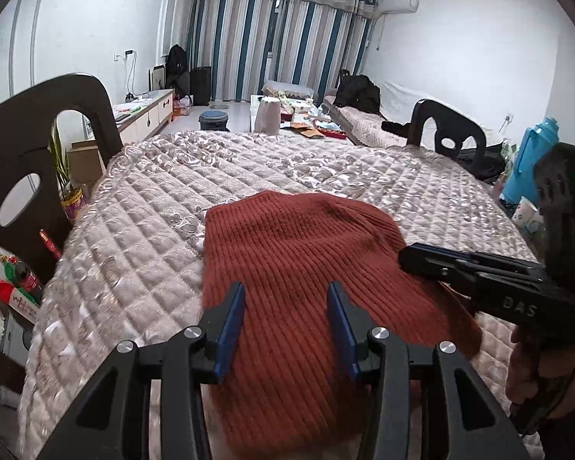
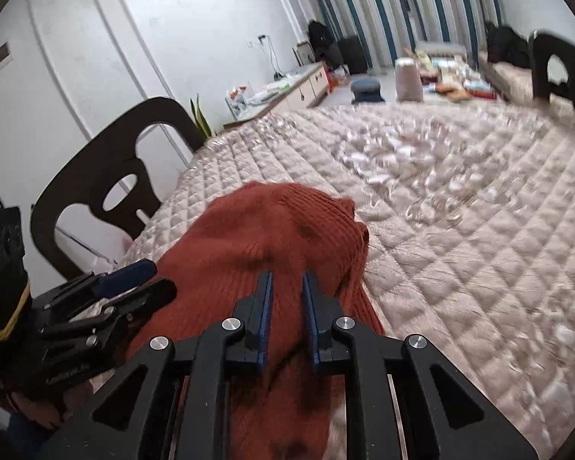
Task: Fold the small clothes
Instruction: 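Open both grippers to release the folded sweater and withdraw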
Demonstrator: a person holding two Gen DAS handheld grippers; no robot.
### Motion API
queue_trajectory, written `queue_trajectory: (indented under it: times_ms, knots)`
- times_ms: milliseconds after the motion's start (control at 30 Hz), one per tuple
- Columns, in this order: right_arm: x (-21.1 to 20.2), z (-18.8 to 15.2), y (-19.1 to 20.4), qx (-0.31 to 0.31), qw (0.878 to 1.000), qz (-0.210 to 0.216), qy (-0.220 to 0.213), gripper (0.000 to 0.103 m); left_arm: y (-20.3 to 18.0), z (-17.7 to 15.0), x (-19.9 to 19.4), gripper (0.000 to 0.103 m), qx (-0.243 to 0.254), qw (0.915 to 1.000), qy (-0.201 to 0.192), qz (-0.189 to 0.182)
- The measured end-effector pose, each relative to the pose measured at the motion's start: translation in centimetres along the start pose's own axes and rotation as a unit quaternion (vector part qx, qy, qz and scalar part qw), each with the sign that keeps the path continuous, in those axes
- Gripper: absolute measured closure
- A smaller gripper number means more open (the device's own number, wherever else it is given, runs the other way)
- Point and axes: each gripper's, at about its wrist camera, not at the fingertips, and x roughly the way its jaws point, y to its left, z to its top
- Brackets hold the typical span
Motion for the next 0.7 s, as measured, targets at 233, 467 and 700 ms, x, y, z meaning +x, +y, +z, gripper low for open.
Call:
queue_trajectory:
  times_ms: [233, 467, 700]
  knots:
    - [-4.1, -3.6, 3.3, -0.038, 0.999, -0.007, -0.008, 0.087, -0.9, -3.1, -3.2, 0.055, -0.002, 1.0000, -0.005, -0.002]
    - [-3.2, -4.7, 3.1, -0.029, 0.999, -0.025, 0.017, 0.087, -1.3, -4.2, -2.9, 0.055, 0.002, 0.9998, 0.007, 0.019]
    - [-6.2, -6.4, 4.6, -0.047, 0.999, -0.026, 0.005, 0.084, -1.2, -5.4, -5.4, 0.055, -0.012, 0.9992, 0.003, 0.038]
